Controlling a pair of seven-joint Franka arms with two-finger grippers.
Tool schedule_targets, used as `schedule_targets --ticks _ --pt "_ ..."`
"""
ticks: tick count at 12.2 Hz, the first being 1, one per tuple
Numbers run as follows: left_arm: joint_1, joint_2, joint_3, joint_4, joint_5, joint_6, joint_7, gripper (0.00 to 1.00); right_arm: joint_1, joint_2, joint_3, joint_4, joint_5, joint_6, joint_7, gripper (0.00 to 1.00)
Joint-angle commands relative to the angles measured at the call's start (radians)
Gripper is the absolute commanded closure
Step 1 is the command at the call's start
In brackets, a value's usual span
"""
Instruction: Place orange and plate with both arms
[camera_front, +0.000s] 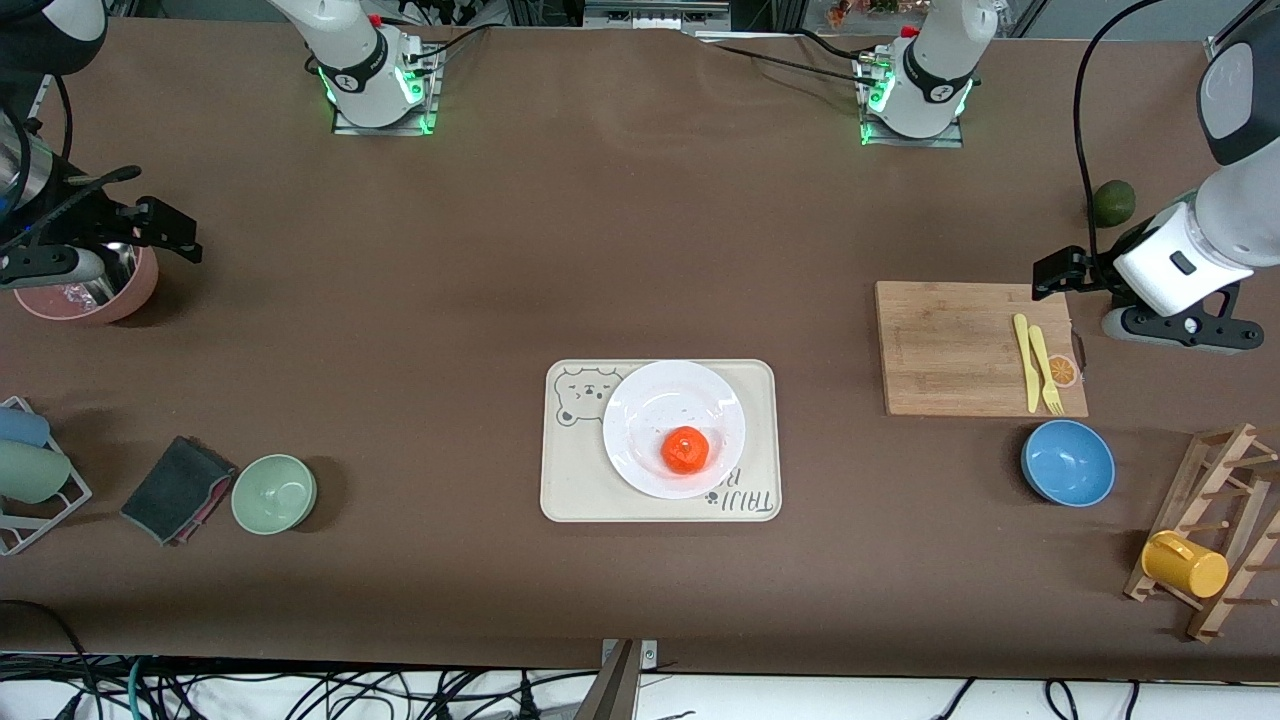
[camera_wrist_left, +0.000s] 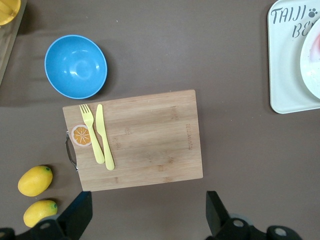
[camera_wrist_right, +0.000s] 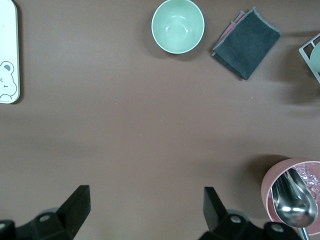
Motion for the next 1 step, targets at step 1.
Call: schedule_targets --ticks 1 --pt "-0.006 0.001 -0.001 0.011 0.027 -0.010 -0.002 0.00 -0.011 0.010 0.008 0.028 0.002 -0.023 0.009 0.00"
